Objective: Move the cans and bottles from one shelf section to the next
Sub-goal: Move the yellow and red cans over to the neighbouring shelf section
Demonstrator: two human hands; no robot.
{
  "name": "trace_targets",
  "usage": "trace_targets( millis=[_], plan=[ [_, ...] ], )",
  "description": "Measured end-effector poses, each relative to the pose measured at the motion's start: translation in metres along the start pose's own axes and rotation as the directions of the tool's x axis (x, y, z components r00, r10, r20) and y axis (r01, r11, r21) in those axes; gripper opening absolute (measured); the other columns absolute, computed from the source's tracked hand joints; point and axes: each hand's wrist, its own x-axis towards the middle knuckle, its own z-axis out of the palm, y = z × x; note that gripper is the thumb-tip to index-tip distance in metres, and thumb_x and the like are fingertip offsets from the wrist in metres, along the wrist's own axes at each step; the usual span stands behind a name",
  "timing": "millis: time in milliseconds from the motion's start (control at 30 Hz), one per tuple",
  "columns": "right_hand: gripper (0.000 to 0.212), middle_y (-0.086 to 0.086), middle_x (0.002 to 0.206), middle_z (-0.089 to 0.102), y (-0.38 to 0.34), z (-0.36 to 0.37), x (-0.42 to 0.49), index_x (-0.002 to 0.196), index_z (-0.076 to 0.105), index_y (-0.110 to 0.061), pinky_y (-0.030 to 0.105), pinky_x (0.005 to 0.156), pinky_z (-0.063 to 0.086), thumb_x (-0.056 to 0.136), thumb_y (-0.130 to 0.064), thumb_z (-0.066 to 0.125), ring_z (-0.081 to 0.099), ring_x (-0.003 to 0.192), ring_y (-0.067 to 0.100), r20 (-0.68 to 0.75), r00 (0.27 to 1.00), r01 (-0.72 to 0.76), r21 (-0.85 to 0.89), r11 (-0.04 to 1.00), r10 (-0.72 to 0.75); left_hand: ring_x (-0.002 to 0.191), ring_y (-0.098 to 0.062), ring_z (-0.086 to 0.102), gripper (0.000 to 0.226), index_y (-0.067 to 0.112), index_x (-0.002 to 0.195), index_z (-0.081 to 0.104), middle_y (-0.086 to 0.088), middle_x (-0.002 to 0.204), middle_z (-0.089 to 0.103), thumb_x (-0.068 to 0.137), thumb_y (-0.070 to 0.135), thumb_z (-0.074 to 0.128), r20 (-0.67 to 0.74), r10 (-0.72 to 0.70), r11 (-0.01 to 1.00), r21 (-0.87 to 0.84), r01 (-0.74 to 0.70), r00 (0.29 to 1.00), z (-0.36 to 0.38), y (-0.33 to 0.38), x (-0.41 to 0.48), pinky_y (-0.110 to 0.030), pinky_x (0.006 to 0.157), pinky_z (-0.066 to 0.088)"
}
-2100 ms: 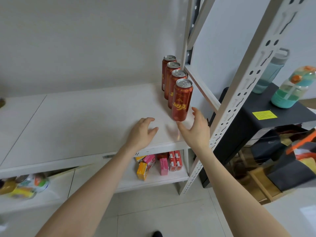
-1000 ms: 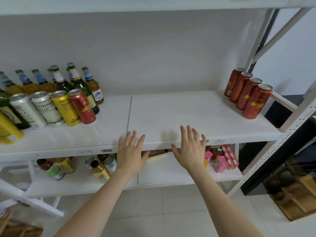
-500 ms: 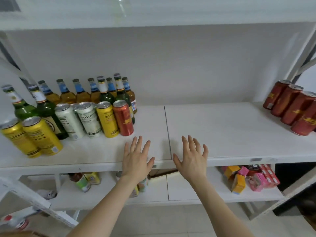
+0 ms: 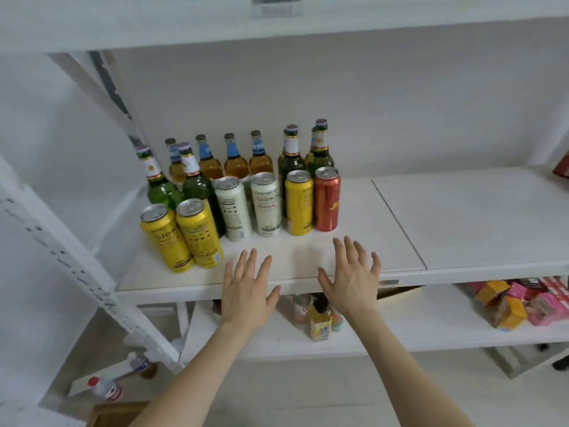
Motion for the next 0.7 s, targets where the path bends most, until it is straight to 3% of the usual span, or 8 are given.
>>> trace_targets(
  millis=[233,500,700],
  plan=[
    [0.072,0.012,0.157,0.036,-0.090,0.021,-0.001,0.151,0.034,-0.013,0.057,0.116,0.018,0.093,-0.053,0.047,0.030,0.145,0.031,0.051,0.994,0.095,0.020,0.995,-0.096,0.143,-0.036,0.036,0.064,0.014,0.145,0.048,-0.017,0.153,0.042,0.091,0.048,0.059,-0.076,-0.163,0.986,-0.029,0.161,0.984,-0.009,-0.093,-0.036,-0.055,0.117,0.026],
    [0.070,0.015,0.146,0.051,-0.162,0.031,0.015,0.141,0.049,-0.009,0.060,0.109,0.032,0.085,-0.050,0.062,0.045,0.135,0.034,-0.018,0.982,0.187,0.097,0.977,-0.186,0.148,-0.034,0.025,0.064,0.017,0.149,0.037,-0.015,0.158,0.034,0.097,0.052,0.044,-0.074,-0.301,0.953,0.009,0.302,0.951,-0.016,-0.173,-0.045,-0.052,0.120,0.019],
    [0.076,0.013,0.148,0.049,-0.191,0.039,0.038,0.143,0.046,-0.010,0.059,0.109,0.030,0.085,-0.056,0.059,0.045,0.135,0.033,-0.045,0.970,0.243,0.120,0.963,-0.239,0.145,-0.036,0.029,0.066,0.013,0.148,0.037,-0.017,0.156,0.036,0.096,0.053,0.044,-0.099,-0.320,0.946,0.022,0.323,0.942,-0.023,-0.202,-0.024,-0.051,0.119,0.023]
  ],
)
